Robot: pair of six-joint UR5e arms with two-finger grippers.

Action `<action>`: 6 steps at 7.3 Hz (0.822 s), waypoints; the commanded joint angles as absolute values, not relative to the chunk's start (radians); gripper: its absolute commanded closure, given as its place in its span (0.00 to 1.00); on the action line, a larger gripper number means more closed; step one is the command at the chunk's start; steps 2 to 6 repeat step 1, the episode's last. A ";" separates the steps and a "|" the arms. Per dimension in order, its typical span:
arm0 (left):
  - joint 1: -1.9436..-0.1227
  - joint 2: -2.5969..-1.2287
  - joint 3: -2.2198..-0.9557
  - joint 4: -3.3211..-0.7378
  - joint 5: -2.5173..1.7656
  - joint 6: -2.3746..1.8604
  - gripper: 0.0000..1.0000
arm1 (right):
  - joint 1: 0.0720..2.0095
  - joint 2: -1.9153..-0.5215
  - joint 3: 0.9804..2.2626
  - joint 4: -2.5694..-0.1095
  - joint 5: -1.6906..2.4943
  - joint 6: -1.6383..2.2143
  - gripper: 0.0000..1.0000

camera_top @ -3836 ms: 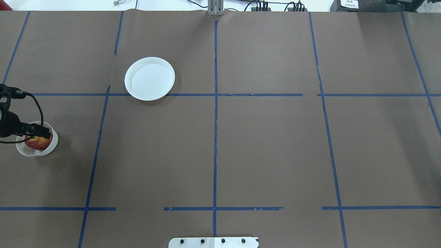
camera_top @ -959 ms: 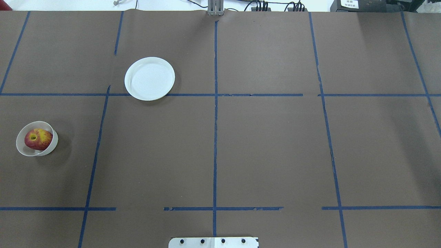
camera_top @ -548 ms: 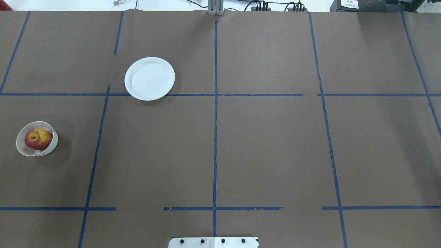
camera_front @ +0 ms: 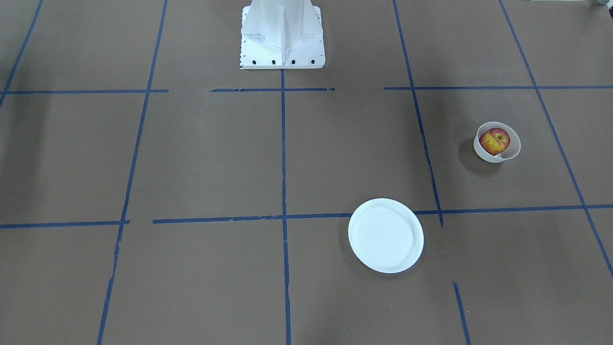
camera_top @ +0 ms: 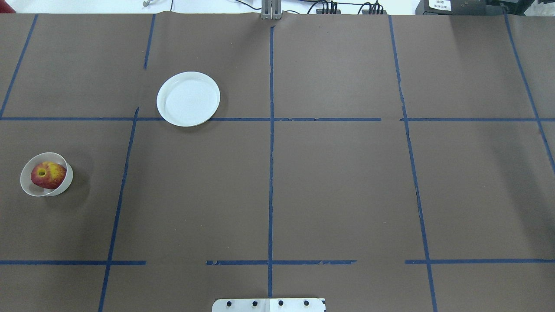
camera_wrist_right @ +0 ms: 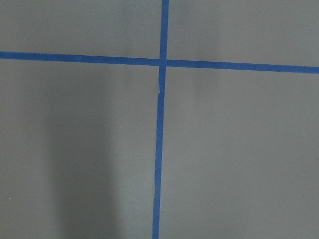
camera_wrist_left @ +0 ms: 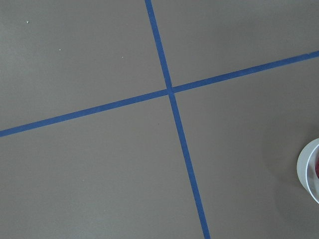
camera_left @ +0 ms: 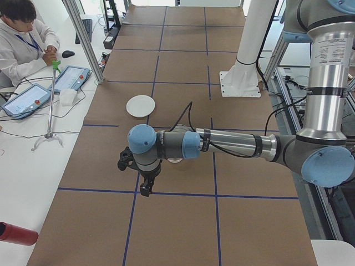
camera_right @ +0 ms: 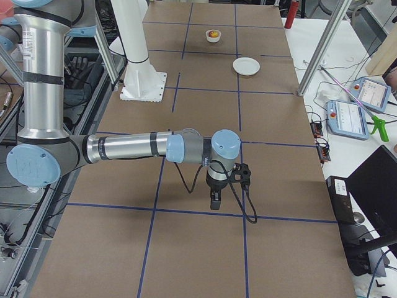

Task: Move apple from plate to bowl

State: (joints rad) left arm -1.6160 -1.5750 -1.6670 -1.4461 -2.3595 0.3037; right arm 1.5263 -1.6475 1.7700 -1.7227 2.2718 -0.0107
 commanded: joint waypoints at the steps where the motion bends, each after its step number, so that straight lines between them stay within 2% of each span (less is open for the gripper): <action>1: -1.615 -1.582 -1.672 -1.445 -2.358 0.304 0.00 | 1.526 -1.647 1.770 -1.723 2.272 -0.011 0.00; 6: -1.615 -1.582 -1.672 -1.445 -2.358 0.304 0.00 | 1.526 -1.647 1.770 -1.723 2.272 -0.011 0.00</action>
